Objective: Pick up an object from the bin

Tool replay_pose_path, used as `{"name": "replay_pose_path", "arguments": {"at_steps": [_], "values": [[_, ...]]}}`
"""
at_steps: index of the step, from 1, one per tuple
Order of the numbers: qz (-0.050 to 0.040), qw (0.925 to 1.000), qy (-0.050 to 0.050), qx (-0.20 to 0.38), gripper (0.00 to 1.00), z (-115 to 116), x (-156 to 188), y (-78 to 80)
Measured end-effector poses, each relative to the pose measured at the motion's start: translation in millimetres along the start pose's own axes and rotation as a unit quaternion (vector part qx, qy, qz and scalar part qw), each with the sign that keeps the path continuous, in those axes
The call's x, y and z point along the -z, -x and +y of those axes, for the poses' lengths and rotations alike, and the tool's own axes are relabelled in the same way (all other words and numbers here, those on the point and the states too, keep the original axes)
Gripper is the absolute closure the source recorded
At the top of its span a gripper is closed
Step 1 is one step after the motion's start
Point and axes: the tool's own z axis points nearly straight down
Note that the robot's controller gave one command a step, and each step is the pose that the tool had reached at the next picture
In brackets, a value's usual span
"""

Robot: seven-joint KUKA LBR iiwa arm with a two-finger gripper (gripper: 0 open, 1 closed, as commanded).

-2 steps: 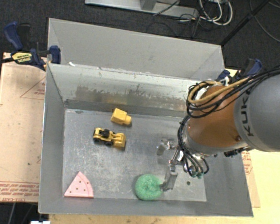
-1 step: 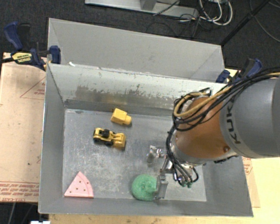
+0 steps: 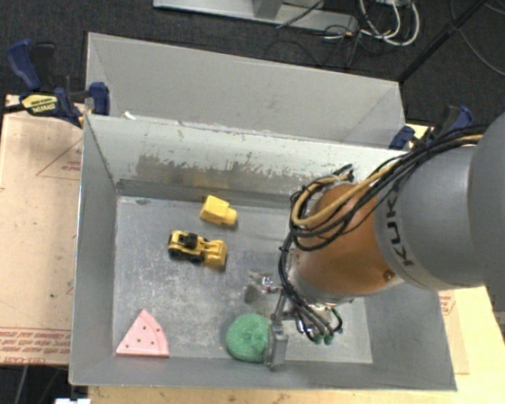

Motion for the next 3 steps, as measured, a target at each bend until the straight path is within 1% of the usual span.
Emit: {"name": "replay_pose_path", "arguments": {"at_steps": [1,2,3], "values": [[0.001,0.9952,-0.001,0.098,1.0,3,-3,-8.3],[0.0009,0.9951,-0.001,0.099,1.0,3,-3,-8.2],[-0.0002,0.9935,-0.001,0.114,1.0,9,86,-1.1]]}}
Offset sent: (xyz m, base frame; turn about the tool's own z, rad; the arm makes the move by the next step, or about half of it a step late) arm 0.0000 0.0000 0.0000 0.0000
